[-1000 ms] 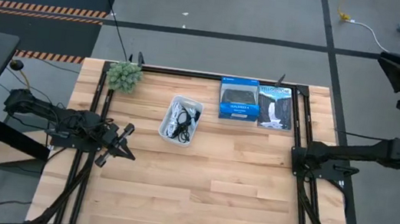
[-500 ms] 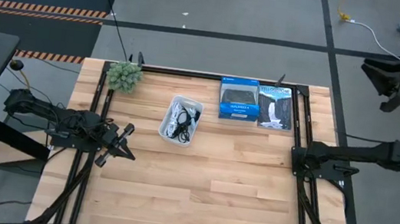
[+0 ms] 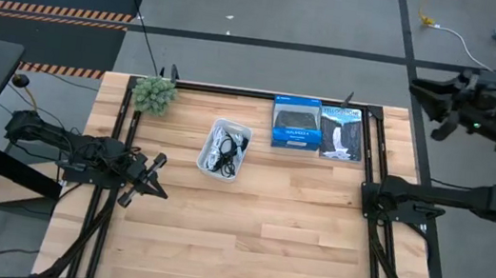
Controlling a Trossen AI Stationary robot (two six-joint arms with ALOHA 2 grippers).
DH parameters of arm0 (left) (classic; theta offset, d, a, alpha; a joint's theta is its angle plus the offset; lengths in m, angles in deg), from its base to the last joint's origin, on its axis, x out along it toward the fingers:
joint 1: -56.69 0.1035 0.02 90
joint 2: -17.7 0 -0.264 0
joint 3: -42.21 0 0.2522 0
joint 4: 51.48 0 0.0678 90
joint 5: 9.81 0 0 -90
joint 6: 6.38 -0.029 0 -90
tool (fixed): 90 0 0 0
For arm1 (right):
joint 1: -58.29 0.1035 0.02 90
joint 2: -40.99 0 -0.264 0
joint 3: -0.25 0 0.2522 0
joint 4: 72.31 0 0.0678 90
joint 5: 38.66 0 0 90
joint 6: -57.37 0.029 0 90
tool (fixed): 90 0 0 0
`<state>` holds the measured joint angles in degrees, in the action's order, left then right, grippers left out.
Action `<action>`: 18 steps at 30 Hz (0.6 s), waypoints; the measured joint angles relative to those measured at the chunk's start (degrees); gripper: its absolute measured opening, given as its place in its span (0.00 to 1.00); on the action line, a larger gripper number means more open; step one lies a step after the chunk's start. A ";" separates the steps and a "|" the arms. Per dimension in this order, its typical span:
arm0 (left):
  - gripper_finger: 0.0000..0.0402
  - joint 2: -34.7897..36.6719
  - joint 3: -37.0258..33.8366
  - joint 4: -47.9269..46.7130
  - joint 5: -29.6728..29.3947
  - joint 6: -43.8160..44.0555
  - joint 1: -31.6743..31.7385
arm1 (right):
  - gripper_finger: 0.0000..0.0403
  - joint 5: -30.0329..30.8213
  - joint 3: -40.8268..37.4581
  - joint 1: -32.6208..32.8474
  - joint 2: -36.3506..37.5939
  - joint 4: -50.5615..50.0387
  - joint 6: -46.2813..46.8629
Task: Pick and place USB-C Cables
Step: Return to Home Position
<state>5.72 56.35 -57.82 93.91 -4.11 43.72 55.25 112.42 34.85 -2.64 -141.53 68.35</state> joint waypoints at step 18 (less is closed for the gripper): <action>0.03 0.02 -0.01 0.00 -0.02 0.00 -0.01 | 0.31 -8.70 -32.32 0.04 6.95 32.38 7.60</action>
<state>5.74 56.34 -57.82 93.88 -4.11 43.71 46.54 80.11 34.90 4.30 -109.15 75.95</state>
